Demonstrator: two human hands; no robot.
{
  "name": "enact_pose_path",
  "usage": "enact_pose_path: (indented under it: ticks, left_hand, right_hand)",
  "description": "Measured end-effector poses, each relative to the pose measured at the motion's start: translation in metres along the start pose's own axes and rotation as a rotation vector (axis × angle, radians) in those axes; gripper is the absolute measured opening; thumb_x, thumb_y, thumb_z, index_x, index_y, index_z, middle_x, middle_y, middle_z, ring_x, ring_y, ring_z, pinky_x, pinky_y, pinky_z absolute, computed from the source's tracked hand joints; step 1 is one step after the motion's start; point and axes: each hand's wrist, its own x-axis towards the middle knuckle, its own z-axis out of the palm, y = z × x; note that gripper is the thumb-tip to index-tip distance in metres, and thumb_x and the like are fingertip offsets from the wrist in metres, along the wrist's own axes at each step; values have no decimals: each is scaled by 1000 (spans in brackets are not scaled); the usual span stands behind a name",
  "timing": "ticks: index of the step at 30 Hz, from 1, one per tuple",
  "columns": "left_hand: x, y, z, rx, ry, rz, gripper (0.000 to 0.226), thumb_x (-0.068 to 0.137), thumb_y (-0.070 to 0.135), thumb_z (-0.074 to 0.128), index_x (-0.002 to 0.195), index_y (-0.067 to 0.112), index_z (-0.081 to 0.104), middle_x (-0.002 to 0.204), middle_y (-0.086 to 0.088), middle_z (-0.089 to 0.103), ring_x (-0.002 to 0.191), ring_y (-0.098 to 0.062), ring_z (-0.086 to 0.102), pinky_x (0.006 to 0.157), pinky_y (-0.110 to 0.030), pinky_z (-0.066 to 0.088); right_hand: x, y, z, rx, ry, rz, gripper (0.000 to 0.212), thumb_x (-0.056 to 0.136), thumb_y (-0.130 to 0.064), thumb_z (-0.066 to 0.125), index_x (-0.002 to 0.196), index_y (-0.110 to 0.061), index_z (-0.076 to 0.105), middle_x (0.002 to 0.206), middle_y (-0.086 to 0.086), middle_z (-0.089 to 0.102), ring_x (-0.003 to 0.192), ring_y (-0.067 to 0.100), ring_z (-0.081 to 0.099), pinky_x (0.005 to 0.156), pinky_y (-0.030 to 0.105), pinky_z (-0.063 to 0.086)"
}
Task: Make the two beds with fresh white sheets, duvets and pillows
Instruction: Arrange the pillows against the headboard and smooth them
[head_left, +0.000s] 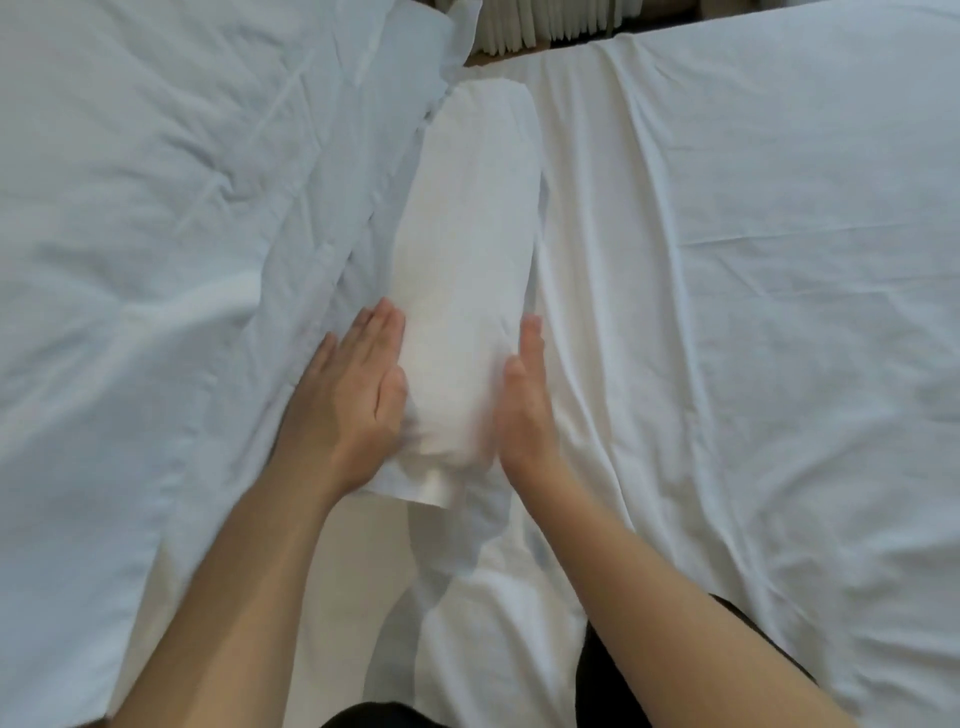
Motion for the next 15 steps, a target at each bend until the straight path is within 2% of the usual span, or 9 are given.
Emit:
enact_pose_path:
  ticks: [1, 3, 5, 8, 12, 15]
  left_hand:
    - [-8, 1, 1, 9, 21, 7, 77, 85, 44, 0, 154, 15, 16, 162, 4, 10, 143, 2, 3, 118, -24, -2]
    - [-24, 3, 2, 23, 57, -6, 74, 87, 41, 5, 154, 11, 18, 162, -2, 13, 148, -10, 10, 120, -29, 4]
    - [-38, 7, 4, 33, 64, -37, 74, 88, 41, 6, 154, 10, 16, 162, -5, 12, 149, -16, 11, 121, -33, 6]
    - [-45, 14, 4, 66, 88, -57, 75, 88, 44, 5, 155, 9, 12, 162, -6, 9, 150, -17, 8, 119, -29, -1]
    - [-53, 18, 9, 67, 140, -86, 74, 90, 43, 8, 154, 7, 8, 162, -9, 6, 150, -18, 3, 119, -28, -5]
    - [-71, 24, 15, 33, 134, -83, 72, 91, 42, 8, 154, 10, 0, 163, -4, -4, 148, -11, -10, 116, -22, -14]
  right_hand:
    - [1, -2, 0, 52, 63, 41, 66, 93, -45, 18, 155, -28, 4, 160, -16, 1, 149, 3, -1, 124, 35, 2]
    - [-11, -5, 11, 21, 1, 84, 65, 97, -49, 20, 156, -26, 7, 164, -9, 6, 150, 8, 4, 123, 36, 7]
    - [-22, 0, 15, -24, -53, 53, 54, 106, -36, 20, 156, -25, 4, 163, -12, 0, 149, 2, -2, 123, 35, 3]
    - [-17, -6, 9, 40, 48, 69, 53, 108, -29, 19, 156, -22, 1, 163, -11, -3, 149, 2, -4, 123, 33, 0]
    - [-33, -6, 17, -94, -113, 15, 55, 107, -34, 19, 156, -22, -3, 163, -12, -5, 148, 1, -6, 124, 34, 0]
    - [-53, -2, -7, -188, -204, -40, 57, 107, -37, 22, 156, -21, -1, 163, -13, -5, 147, -2, -6, 123, 29, 0]
